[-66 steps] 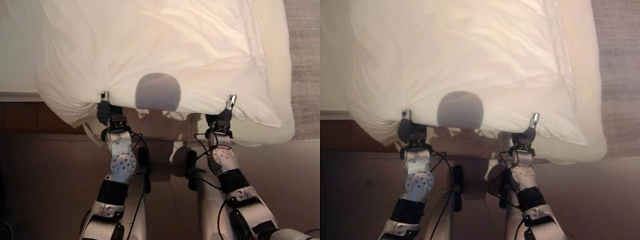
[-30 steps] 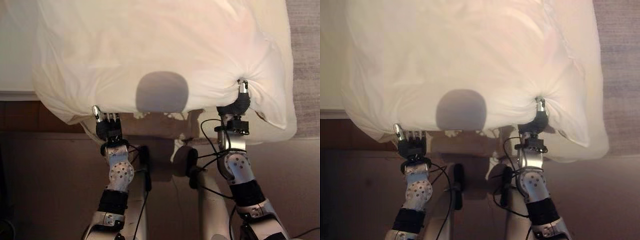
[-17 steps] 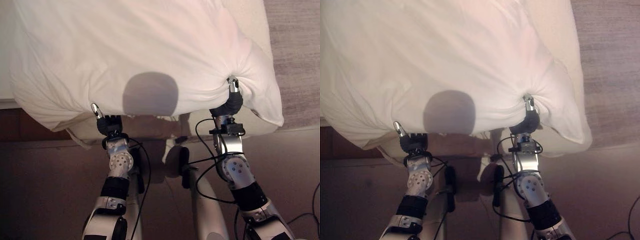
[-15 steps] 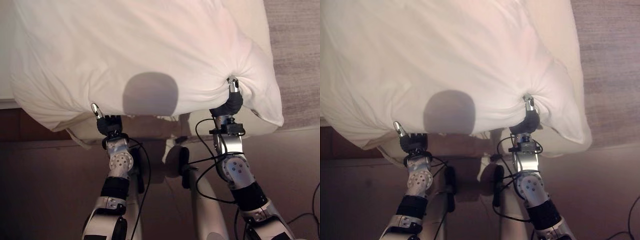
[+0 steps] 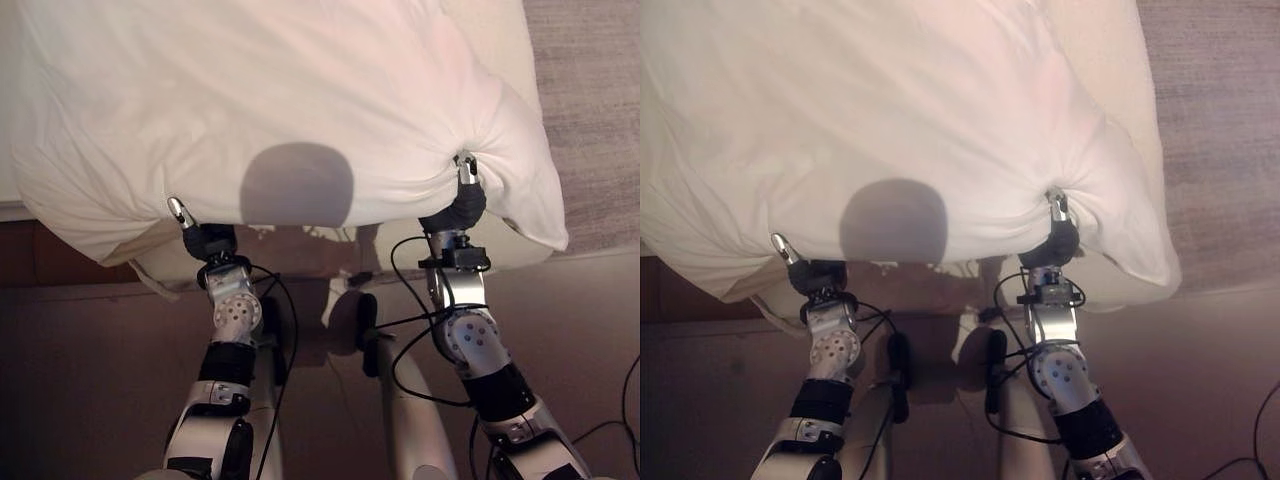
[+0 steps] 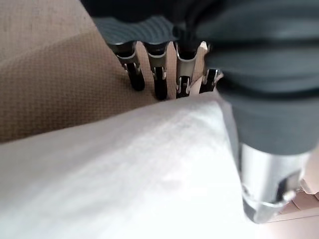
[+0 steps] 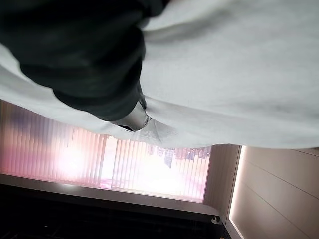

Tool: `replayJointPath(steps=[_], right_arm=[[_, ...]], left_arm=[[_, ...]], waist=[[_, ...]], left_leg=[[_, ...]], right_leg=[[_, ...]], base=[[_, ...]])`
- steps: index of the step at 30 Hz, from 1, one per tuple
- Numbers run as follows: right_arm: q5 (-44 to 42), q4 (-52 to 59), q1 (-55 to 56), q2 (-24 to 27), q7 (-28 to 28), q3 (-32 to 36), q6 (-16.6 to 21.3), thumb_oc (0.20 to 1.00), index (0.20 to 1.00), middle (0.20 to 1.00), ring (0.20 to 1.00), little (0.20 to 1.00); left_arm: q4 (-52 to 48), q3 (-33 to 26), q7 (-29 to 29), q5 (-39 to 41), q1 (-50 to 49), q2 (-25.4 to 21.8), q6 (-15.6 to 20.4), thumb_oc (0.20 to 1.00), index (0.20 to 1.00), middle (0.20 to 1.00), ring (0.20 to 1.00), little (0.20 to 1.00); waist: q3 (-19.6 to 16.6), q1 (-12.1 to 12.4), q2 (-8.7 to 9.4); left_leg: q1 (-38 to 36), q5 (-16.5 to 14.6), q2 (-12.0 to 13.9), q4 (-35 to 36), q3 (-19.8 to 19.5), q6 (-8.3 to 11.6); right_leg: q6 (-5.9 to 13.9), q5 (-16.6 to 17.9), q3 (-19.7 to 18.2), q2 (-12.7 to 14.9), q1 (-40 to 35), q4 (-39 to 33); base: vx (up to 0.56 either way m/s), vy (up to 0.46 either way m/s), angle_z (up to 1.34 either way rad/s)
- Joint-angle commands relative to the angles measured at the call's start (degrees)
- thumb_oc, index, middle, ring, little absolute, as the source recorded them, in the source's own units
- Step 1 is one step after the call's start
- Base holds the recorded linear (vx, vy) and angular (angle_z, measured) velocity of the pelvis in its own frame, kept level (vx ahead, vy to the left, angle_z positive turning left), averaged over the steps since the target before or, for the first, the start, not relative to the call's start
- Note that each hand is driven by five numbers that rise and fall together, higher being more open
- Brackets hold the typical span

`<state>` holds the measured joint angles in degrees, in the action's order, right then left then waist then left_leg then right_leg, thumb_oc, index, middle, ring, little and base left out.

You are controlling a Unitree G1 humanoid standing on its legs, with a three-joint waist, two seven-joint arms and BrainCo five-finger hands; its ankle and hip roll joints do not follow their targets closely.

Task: Make the bed

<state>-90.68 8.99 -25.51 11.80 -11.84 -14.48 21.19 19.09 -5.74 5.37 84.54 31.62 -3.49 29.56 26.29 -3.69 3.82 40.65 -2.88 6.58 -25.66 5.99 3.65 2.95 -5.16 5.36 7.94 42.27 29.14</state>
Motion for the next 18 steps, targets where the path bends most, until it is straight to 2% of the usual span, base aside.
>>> replayJointPath(steps=[1,9,12,18], right_arm=[[2.7,12.0,2.8,-0.3,-5.3,2.7,2.7,0.200,0.200,0.200,0.200,0.200],[2.1,10.9,3.9,0.1,-5.4,3.4,2.5,0.200,0.200,0.200,0.200,0.200],[2.5,10.5,4.5,0.4,-4.9,3.8,2.5,0.200,0.200,0.200,0.200,0.200],[3.1,6.7,6.6,0.6,-3.0,5.0,2.5,0.200,0.200,0.200,0.200,0.200]], left_arm=[[-2.5,-1.0,-1.8,-3.0,-0.9,-2.9,2.8,0.200,0.200,0.200,0.200,0.200],[-3.6,-1.1,-1.6,-5.1,-1.1,-3.9,2.5,0.200,0.200,0.200,0.200,0.200],[-3.4,-1.1,-2.1,-5.6,-1.2,-4.3,2.3,0.200,0.200,0.200,0.200,0.200],[-3.4,-1.9,-2.4,-5.5,-1.5,-5.0,2.5,0.200,0.200,0.200,0.200,0.200]], waist=[[-7.2,-1.1,0.05],[-6.7,-1.0,-0.34],[-6.5,-1.0,-0.81],[-6.2,-0.9,-2.39]], left_leg=[[1.0,-0.5,-0.6,0.1,-0.6,0.32],[-0.1,0.1,-0.9,1.1,-0.5,0.58],[-1.3,1.2,-1.1,3.1,-0.5,0.97],[-7.6,5.6,-1.5,12.4,-0.2,1.50]], right_leg=[[4.00,2.4,-0.7,-0.3,0.5,-2.0],[3.96,2.7,-0.9,-0.5,-0.5,-2.7],[3.94,3.0,-1.1,-0.9,-1.8,-4.6],[3.92,3.8,-1.6,-2.3,-5.6,-9.0]], base=[[0.00,0.000,0.00],[0.00,-0.004,0.00],[-0.01,-0.023,0.00],[0.00,-0.063,-0.04]])
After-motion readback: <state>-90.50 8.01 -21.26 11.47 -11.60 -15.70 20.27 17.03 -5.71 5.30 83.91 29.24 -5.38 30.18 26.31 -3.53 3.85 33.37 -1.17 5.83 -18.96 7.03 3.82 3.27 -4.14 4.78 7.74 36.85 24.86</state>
